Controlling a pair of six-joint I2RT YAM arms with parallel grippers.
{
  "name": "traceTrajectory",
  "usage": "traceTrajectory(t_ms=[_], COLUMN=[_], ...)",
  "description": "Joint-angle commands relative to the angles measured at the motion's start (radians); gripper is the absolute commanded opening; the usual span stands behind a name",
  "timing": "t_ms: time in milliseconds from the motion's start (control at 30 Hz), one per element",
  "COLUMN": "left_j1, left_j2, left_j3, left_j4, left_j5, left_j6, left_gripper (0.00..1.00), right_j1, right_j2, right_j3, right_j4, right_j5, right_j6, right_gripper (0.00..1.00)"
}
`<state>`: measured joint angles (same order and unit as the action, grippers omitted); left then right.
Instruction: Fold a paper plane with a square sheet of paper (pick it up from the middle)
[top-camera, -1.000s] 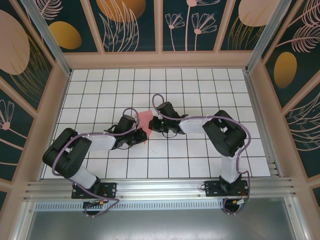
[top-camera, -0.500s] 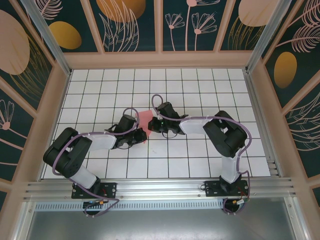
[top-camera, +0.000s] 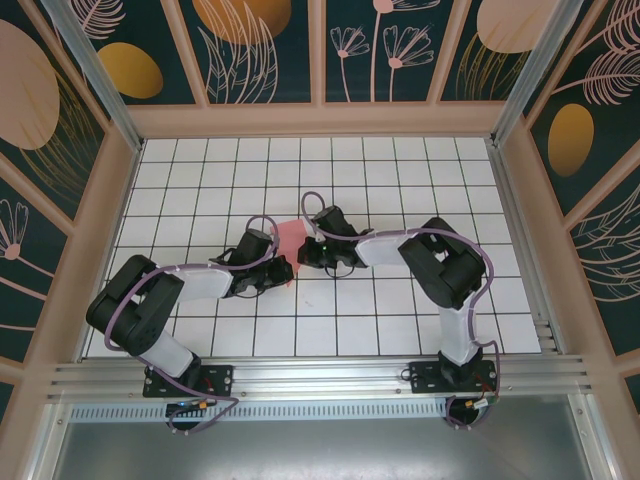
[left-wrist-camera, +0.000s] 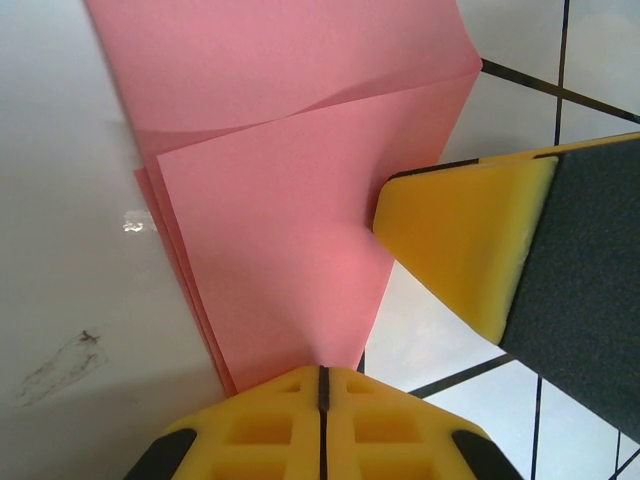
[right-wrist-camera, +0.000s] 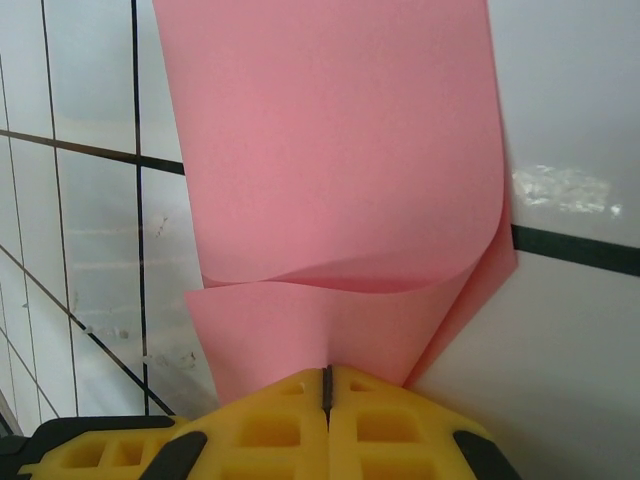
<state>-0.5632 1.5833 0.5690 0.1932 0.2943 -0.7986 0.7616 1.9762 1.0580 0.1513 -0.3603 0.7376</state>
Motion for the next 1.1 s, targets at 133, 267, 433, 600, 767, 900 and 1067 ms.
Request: traceTrajectory(t_ms=[133, 267, 433, 600, 767, 900, 1067], left_j1=[-0.002, -0.003, -0.003, -0.003, -0.003, -0.002, -0.003], left_j2=[0.027, 0.030, 0.030, 0.029, 0.027, 0.027, 0.026], left_j3=[-0.009, -0.009, -0.003, 0.001, 0.005, 0.008, 0.010], left_j4=[-0.111, -0.110, -0.110, -0.110, -0.112, -0.112, -0.112], left_j5=[-0.044, -0.040, -0.038, -0.040, -0.041, -0.043, -0.044], left_j6=[0.028, 0.028, 0.030, 0.028, 0.028, 0.030, 0.030], left_gripper=[0.08, 0.08, 0.08, 0.09, 0.09, 0.09, 0.08], right_j1=[-0.061, -0.088, -0.120, -0.122, -0.086, -0.027, 0.011], right_j2=[0.038, 0.049, 0.057, -0.009, -0.076, -0.066, -0.013], right_j3=[0.053, 0.064, 0.092, 0.103, 0.078, 0.055, 0.067], right_j4=[-0.049, -0.058, -0.090, -0.119, -0.124, -0.109, -0.094], right_j5=[0.035, 0.041, 0.072, 0.123, 0.119, 0.069, 0.030], right_j6=[-0.047, -0.056, -0.065, -0.093, -0.124, -0.121, -0.101], right_gripper=[0.05, 0.05, 0.05, 0.04, 0.05, 0.05, 0.05])
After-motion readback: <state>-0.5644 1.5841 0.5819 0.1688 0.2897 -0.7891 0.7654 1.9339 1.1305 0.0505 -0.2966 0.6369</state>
